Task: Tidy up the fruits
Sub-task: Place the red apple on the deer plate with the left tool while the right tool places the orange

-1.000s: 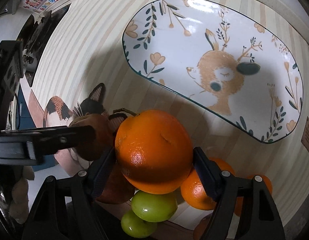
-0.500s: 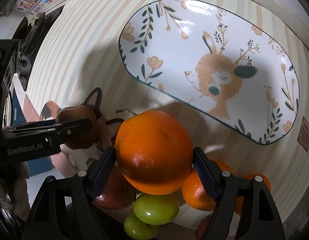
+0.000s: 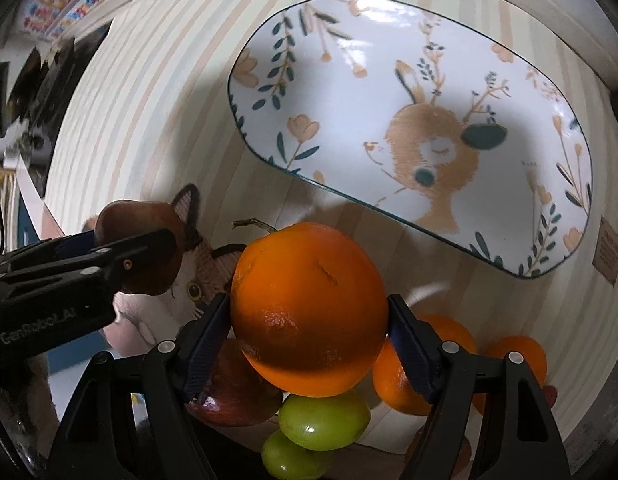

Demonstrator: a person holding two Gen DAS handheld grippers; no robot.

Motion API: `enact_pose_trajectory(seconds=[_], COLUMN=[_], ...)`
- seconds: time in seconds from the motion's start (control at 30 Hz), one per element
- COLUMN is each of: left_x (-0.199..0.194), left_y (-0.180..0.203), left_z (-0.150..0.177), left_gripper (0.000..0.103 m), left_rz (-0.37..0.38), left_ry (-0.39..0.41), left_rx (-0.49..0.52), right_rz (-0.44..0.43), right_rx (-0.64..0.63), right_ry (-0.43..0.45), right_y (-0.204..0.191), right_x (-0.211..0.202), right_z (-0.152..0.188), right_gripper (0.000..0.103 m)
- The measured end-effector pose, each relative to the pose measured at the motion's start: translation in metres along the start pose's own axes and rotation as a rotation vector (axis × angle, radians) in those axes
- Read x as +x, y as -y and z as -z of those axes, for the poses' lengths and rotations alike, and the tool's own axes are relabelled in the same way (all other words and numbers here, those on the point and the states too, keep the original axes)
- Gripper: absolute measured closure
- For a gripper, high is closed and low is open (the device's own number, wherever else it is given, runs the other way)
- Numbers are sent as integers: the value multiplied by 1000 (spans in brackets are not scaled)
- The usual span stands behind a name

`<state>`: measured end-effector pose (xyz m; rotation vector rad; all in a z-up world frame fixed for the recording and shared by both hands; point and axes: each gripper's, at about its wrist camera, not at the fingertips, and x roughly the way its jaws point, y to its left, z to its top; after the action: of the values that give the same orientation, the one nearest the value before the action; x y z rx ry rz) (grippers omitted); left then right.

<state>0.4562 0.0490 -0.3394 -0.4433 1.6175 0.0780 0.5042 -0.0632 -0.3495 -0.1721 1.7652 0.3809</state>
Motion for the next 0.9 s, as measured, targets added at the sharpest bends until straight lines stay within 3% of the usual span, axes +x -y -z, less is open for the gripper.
enact_pose_trajectory(seconds=[0.2, 0.37, 0.53, 0.67, 0.9], left_x=[-43, -64, -45, -14, 20], left_y=[14, 50, 79, 101, 119], left_z=[-22, -60, -98, -129, -155], left_gripper=[38, 38, 38, 38, 38], left_rz=[82, 122, 129, 122, 119], left_ry=[69, 110, 92, 29, -61], left_rx=[30, 99, 141, 142, 133], right_rz=[-84, -109, -52, 0, 25], right_rx=[98, 198, 303, 348, 392], right_ry=[75, 189, 238, 235, 238], right_y=[18, 49, 98, 122, 140], right_x=[-39, -83, -94, -81, -65], right_z=[1, -5, -30, -53, -73], right_gripper=[24, 24, 24, 24, 24])
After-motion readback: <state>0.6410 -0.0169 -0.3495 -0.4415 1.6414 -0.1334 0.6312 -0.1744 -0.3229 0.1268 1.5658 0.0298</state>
